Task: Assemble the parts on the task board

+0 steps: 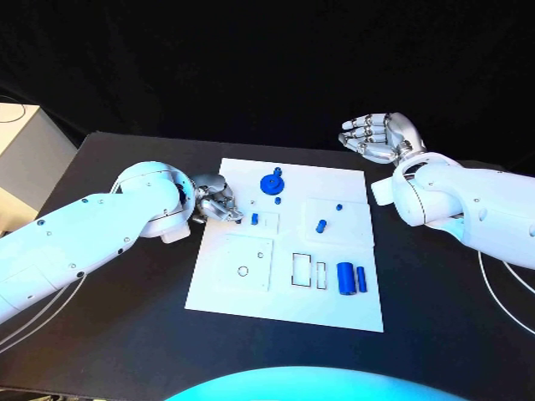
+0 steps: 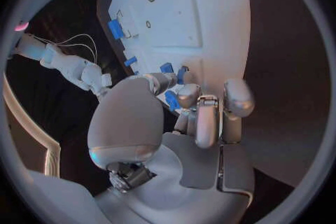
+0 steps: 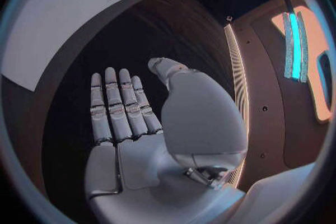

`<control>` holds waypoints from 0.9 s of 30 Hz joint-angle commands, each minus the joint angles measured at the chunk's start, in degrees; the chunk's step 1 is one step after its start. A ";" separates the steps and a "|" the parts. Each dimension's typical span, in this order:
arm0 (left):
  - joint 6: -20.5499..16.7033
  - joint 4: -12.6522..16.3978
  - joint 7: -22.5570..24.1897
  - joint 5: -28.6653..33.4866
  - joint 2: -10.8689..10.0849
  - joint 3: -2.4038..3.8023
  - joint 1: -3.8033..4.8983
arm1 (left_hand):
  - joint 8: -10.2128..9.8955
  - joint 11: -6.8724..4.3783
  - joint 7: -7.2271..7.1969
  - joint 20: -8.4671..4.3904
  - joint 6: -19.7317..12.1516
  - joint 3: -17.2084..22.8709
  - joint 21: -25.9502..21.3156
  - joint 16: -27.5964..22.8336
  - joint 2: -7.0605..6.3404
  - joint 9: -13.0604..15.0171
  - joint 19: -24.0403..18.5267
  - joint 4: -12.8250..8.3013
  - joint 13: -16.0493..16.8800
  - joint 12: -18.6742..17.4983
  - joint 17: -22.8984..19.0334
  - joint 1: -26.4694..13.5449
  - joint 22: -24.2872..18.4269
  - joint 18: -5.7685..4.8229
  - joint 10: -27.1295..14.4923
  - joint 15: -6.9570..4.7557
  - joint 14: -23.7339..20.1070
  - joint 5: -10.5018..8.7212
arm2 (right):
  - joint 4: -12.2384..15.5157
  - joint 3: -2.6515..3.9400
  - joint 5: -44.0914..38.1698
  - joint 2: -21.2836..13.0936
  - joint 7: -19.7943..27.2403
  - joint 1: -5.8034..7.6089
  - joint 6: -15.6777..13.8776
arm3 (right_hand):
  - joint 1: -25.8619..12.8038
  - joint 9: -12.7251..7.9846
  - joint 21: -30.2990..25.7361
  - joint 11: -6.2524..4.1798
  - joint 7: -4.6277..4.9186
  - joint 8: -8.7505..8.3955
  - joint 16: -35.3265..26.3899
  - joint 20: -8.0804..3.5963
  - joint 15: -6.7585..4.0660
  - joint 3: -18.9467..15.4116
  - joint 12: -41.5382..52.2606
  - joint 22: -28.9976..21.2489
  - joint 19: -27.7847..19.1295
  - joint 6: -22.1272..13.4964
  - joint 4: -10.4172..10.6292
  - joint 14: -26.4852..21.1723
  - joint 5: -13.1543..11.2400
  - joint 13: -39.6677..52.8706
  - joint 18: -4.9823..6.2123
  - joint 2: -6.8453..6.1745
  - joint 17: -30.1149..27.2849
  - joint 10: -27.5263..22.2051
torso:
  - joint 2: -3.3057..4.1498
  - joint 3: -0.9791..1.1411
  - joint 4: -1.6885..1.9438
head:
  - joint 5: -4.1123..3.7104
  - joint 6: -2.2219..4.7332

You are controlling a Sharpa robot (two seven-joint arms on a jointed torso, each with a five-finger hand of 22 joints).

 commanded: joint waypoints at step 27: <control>0.71 -0.01 0.41 -0.81 0.12 -0.01 -0.37 | 0.17 0.06 -0.43 -0.12 0.28 9.16 0.27 0.23 0.13 -0.13 0.15 -8.90 -0.15 0.10 12.34 -0.10 -0.13 -0.44 0.32 -0.38 5.19 0.15 | 0.38 0.01 -0.45 -0.14 0.91 -0.02 0.83 | -0.49 -0.11 0.13 0.24 3.37 0.29 -0.31 -0.07 0.10 -0.08 -0.20 -0.09 -0.39 -0.44 -0.36 0.31 0.24 -0.08 0.55 0.01 -0.08 -0.09 | -0.02 0.00 0.02 | 0.02 -0.27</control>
